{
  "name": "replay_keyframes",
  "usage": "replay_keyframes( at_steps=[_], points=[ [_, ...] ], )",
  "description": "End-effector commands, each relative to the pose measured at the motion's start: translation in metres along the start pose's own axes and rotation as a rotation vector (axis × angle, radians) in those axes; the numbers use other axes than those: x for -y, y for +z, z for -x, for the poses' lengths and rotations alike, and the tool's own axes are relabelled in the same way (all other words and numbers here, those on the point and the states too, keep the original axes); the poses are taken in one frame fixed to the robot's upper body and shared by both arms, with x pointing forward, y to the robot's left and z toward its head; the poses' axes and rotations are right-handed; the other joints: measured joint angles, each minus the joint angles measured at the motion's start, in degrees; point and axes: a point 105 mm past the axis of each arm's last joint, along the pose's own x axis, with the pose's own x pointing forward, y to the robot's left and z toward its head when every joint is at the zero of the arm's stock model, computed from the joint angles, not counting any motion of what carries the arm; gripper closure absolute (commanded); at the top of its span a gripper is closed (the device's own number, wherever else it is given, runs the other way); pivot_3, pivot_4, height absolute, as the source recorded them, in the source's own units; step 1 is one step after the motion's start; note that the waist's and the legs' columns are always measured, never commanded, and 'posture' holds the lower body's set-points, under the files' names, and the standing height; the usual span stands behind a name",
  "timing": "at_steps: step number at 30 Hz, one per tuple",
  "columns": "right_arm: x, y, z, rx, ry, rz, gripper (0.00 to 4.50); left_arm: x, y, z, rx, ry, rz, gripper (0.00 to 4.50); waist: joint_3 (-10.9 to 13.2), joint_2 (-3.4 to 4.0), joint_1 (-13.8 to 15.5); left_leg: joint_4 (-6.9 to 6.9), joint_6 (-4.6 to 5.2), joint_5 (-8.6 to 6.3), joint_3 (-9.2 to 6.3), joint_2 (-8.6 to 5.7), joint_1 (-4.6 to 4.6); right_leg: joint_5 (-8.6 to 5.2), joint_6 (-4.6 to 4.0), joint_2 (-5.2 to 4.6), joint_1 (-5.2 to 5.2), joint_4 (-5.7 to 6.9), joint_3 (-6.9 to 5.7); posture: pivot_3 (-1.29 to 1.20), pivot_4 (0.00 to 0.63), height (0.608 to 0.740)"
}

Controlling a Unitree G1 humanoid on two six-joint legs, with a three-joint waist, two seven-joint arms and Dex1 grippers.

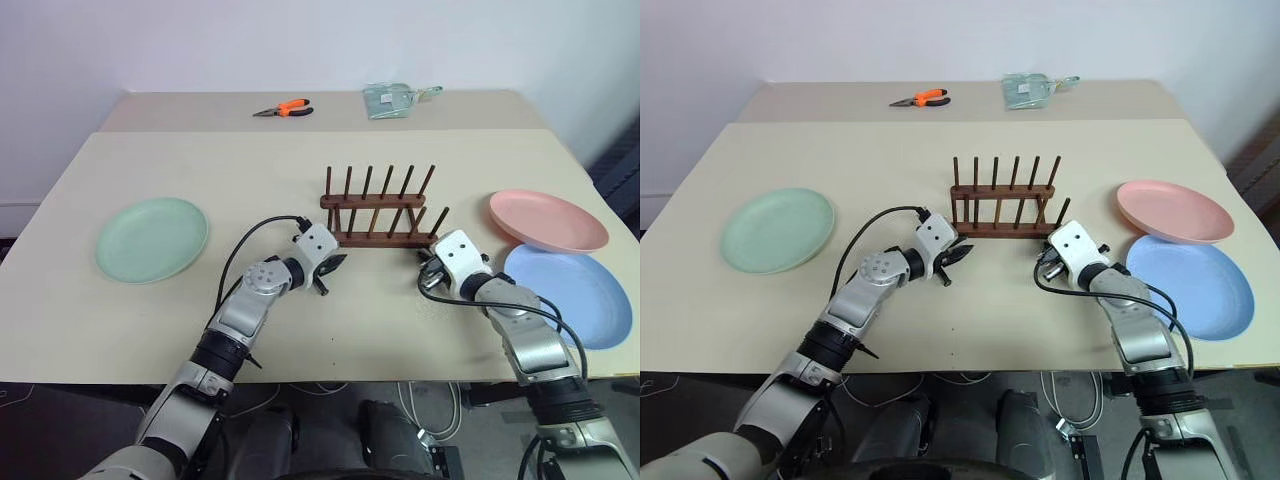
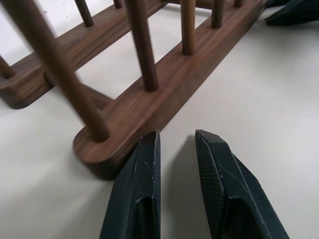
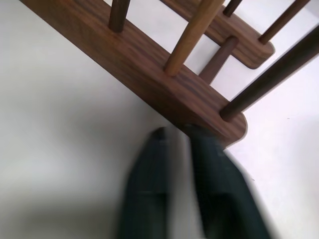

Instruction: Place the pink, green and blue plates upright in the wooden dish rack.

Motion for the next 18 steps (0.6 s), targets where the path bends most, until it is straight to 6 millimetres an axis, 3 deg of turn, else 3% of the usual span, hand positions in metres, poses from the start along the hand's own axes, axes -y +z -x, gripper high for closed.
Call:
replay_keyframes(
  at_steps=[1,4,8,13,16,18],
  points=[
    [0.065,0.019,0.039,-0.006,-0.166,0.278,1.82,0.007,0.016,0.014,0.095,-0.065,0.009,3.45,0.0,0.09,0.1,0.01,0.02,-0.01,0.02,-0.03,-0.11,-0.02,0.03,-0.04,-0.10,-0.01,0.01,0.00,0.150,0.740],
    [0.080,0.019,0.049,-0.040,-0.191,0.359,0.36,0.011,0.028,0.018,0.147,-0.098,0.033,3.45,0.0,0.04,0.0,0.03,0.03,-0.02,0.01,-0.04,-0.27,0.00,0.00,-0.04,-0.24,-0.01,0.00,0.00,0.150,0.740],
    [0.116,0.002,0.065,-0.197,-0.248,0.516,0.36,0.025,0.051,0.020,0.242,-0.189,0.062,3.45,0.0,0.05,0.1,0.04,0.03,-0.02,0.05,-0.01,-0.30,-0.03,0.01,-0.05,-0.22,-0.06,0.00,0.00,0.150,0.740],
    [0.131,-0.027,0.067,-0.323,-0.249,0.573,0.36,0.034,0.067,0.024,0.295,-0.247,0.075,3.45,0.0,0.04,0.1,0.13,0.08,-0.05,0.06,-0.03,-0.34,-0.09,-0.13,-0.05,-0.20,-0.10,0.00,0.00,0.150,0.740],
    [0.134,-0.042,0.064,-0.364,-0.229,0.589,1.15,0.037,0.075,0.030,0.322,-0.275,0.083,3.45,0.1,0.07,-0.2,0.14,0.11,-0.06,0.12,-0.02,-0.34,-0.08,-0.15,-0.06,-0.21,-0.10,0.04,0.00,0.150,0.740],
    [0.134,-0.047,0.062,-0.371,-0.220,0.592,2.10,0.037,0.077,0.034,0.327,-0.280,0.084,3.45,0.1,0.07,-0.2,0.15,0.12,-0.07,0.13,-0.02,-0.33,-0.06,-0.18,-0.06,-0.21,-0.10,0.05,0.00,0.150,0.740]
  ],
)
